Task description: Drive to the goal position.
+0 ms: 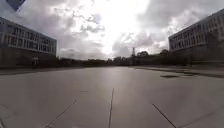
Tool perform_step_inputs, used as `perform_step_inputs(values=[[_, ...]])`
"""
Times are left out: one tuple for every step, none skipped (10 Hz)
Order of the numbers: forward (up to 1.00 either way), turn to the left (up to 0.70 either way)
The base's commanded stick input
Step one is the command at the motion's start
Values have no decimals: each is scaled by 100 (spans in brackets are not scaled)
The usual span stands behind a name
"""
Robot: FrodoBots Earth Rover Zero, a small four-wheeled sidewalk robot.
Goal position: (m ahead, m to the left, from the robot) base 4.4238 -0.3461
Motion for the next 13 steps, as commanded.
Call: perform_step_inputs(values=[[70,0],[70,0],[70,0],[70,0],[70,0],[70,0],[70,0],[70,0],[70,0],[70,0],[70,0],[70,0],[70,0]])
